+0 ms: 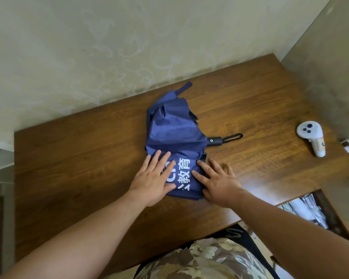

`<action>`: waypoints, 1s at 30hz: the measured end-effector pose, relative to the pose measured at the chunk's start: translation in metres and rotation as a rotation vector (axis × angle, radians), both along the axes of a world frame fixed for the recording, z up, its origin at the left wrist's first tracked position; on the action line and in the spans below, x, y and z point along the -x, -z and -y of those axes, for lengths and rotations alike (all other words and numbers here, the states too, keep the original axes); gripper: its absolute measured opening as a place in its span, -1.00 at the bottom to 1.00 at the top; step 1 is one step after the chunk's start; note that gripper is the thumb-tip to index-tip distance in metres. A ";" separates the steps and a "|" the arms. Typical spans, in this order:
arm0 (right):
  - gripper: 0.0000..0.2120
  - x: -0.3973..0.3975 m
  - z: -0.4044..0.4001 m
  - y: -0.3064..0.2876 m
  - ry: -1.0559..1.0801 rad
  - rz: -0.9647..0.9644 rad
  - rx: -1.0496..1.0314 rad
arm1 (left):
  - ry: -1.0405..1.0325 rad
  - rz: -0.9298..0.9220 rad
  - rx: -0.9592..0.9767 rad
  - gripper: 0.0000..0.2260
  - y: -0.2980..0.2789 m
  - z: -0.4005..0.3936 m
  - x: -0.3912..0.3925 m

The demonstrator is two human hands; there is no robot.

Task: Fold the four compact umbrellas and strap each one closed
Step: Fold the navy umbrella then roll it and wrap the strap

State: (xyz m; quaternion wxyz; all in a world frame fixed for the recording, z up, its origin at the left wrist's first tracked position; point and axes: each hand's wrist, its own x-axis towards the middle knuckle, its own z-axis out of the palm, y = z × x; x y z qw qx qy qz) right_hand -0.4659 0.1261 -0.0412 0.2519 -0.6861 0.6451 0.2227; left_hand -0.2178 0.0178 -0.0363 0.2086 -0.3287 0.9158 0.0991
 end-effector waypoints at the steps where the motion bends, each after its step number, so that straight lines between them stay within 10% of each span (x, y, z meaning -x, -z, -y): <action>1: -0.32 0.002 -0.001 -0.002 -0.008 -0.007 -0.015 | 0.003 0.084 -0.026 -0.32 0.005 0.003 -0.007; 15: -0.43 -0.008 0.026 -0.028 0.057 -0.023 -0.218 | 0.012 0.095 -0.170 -0.22 0.019 -0.012 -0.005; 20: -0.63 -0.050 0.047 -0.061 0.137 0.005 0.132 | 0.023 0.138 -0.205 -0.20 0.020 -0.009 -0.003; 30: -0.25 0.007 -0.006 0.006 0.109 -0.115 0.026 | 0.115 -0.034 -0.153 -0.33 0.030 -0.033 -0.064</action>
